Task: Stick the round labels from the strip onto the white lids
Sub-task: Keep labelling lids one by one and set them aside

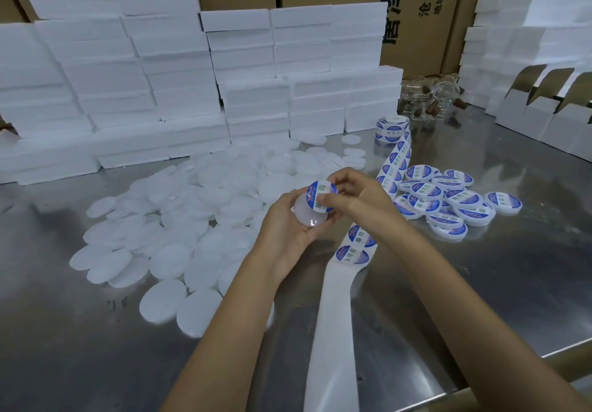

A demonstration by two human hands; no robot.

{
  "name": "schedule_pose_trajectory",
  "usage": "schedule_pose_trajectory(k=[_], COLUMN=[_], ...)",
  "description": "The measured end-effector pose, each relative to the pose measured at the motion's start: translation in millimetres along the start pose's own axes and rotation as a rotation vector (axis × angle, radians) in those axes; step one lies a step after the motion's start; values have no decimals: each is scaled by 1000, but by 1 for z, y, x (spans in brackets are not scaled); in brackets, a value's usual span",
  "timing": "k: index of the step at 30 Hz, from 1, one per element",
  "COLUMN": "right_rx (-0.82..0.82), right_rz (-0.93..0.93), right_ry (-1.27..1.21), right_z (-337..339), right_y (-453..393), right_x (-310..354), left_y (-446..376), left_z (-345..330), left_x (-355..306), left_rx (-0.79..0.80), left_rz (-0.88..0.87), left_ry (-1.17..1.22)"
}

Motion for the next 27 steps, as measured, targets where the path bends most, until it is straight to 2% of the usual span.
schedule_pose_trajectory(k=[8, 16, 23, 27], right_rx=[-62, -89, -204, -228], right_rz=[27, 67, 170, 119], right_ry=[126, 168, 353, 347], right_z=[-10, -11, -10, -5], right_y=[-9, -5, 3, 3], right_x=[-13, -11, -6, -13], left_y=[1, 0, 0, 3], left_z=[5, 3, 2, 3], left_x=[-4, -2, -2, -4], left_rx=[-98, -102, -116, -115], left_rz=[-44, -38, -51, -35], left_ry=[-21, -33, -49, 49])
Point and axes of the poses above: each hand's wrist, its own y-axis away from the middle knuckle, its own z-axis out of the back of the hand, x = y × z, the point moved 8 cm from there along -y, towards the middle knuckle, and after that the axes turned 5 degrees about x, right-handed, at the moved point
